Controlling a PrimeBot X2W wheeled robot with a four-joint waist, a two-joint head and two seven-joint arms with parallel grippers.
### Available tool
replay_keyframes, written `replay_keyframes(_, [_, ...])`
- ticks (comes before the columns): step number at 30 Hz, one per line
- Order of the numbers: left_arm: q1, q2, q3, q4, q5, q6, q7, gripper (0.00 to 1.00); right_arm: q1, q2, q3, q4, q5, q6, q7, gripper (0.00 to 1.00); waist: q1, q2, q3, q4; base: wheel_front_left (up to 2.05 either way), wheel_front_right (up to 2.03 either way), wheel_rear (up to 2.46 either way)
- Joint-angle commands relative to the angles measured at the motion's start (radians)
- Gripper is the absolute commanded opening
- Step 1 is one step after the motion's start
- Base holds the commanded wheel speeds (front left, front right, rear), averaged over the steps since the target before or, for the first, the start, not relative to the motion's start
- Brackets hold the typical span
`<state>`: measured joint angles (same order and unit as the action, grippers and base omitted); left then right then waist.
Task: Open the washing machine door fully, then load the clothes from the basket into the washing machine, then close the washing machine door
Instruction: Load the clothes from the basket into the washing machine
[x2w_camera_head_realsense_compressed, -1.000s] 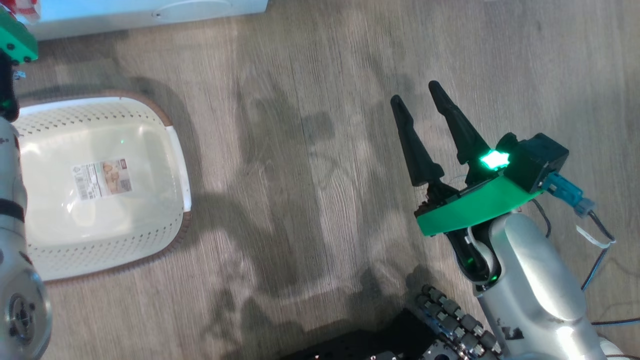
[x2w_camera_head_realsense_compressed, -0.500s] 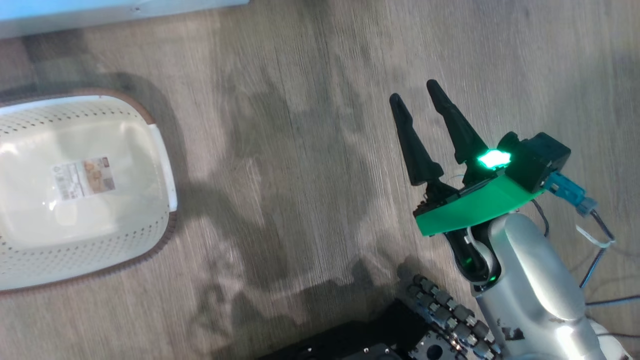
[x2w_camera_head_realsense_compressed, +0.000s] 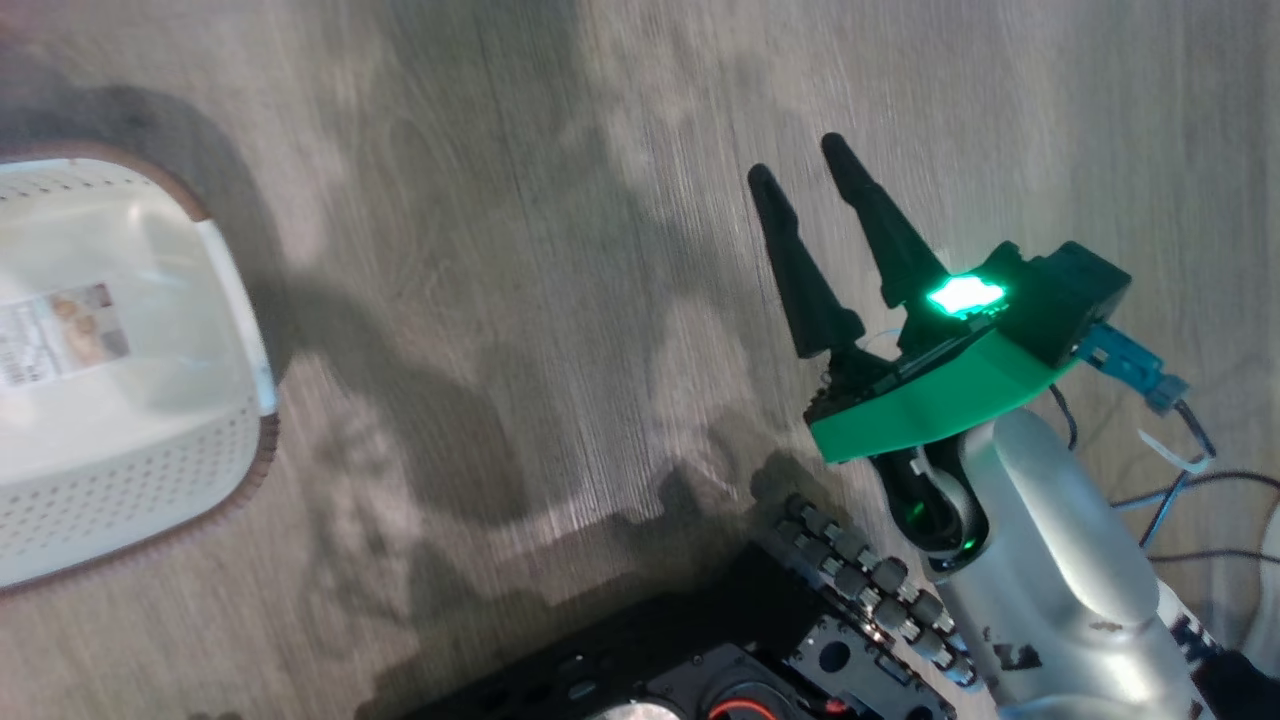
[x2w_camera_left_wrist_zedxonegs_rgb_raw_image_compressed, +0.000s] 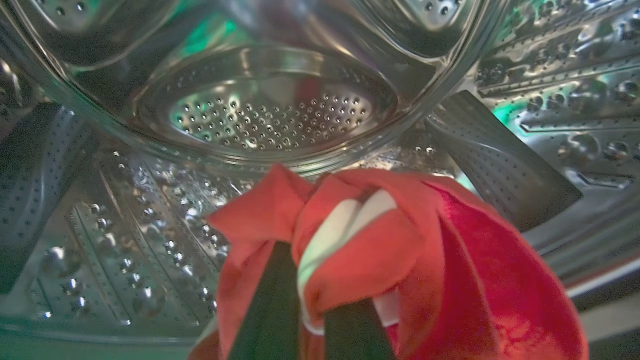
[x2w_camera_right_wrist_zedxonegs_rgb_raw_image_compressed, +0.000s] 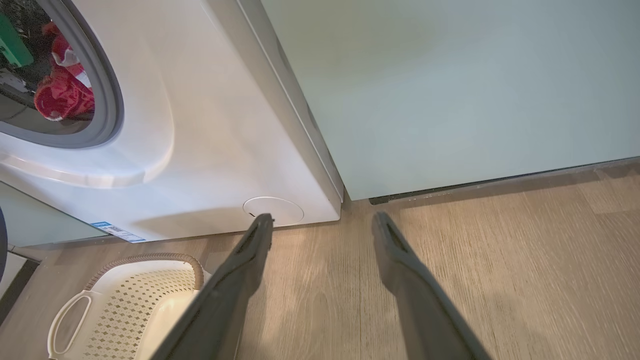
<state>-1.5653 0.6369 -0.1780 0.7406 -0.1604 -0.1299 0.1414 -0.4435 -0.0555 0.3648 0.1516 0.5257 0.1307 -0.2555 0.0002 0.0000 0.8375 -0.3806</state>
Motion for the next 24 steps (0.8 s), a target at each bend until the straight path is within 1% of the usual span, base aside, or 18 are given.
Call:
replay_keyframes(1, [-0.039, 0.054, 0.002, -0.044, -0.006, -0.001, 0.004, 0.0, 0.016, 0.005, 0.02, -0.029, 0.008, 0.0, -0.006, 1.0, -0.0002, 0.0, 0.022, -0.02, 0.0, 0.0, 0.0])
replay_keyframes(5, [-0.097, 0.084, -0.06, -0.076, -0.016, -0.001, 0.033, 0.0, 0.006, 0.005, 0.045, -0.035, 0.031, 0.0, -0.006, 1.0, -0.0002, 0.0, 0.048, -0.046, 0.0, 0.0, 0.0])
replay_keyframes(9, [-0.141, 0.105, -0.099, -0.088, -0.025, -0.001, 0.069, 0.0, 0.001, 0.005, 0.065, -0.04, 0.051, 0.0, -0.006, 1.0, -0.0002, 0.0, 0.064, -0.072, 0.0, 0.0, 0.0])
replay_keyframes(12, [-0.179, 0.111, -0.118, -0.088, -0.029, -0.001, 0.062, 0.0, 0.001, 0.005, 0.069, -0.039, 0.06, 0.0, -0.006, 1.0, -0.0002, 0.0, 0.07, -0.084, 0.0, 0.0, 0.0])
replay_keyframes(15, [-0.222, 0.106, -0.143, -0.086, -0.032, -0.001, 0.013, 0.0, 0.005, 0.005, 0.072, -0.04, 0.066, 0.0, -0.006, 1.0, -0.0002, 0.0, 0.073, -0.09, 0.0, 0.0, 0.0])
replay_keyframes(19, [-0.295, 0.098, -0.161, -0.07, -0.014, 0.0, -0.119, 0.0, 0.007, 0.005, 0.083, -0.043, 0.072, 0.0, -0.006, 1.0, -0.0002, 0.0, 0.078, -0.096, 0.0, 0.0, 0.0])
replay_keyframes(21, [-0.317, 0.09, -0.169, -0.042, -0.004, 0.002, -0.168, 0.0, 0.008, 0.005, 0.084, -0.044, 0.075, 0.0, -0.006, 1.0, -0.0002, 0.0, 0.079, -0.096, 0.0, 0.0, 0.0])
replay_keyframes(24, [-0.339, 0.075, -0.188, 0.023, 0.001, 0.002, -0.181, 0.0, 0.01, 0.005, 0.083, -0.044, 0.077, 0.0, -0.006, 1.0, -0.0002, 0.0, 0.079, -0.096, 0.0, 0.0, 0.0])
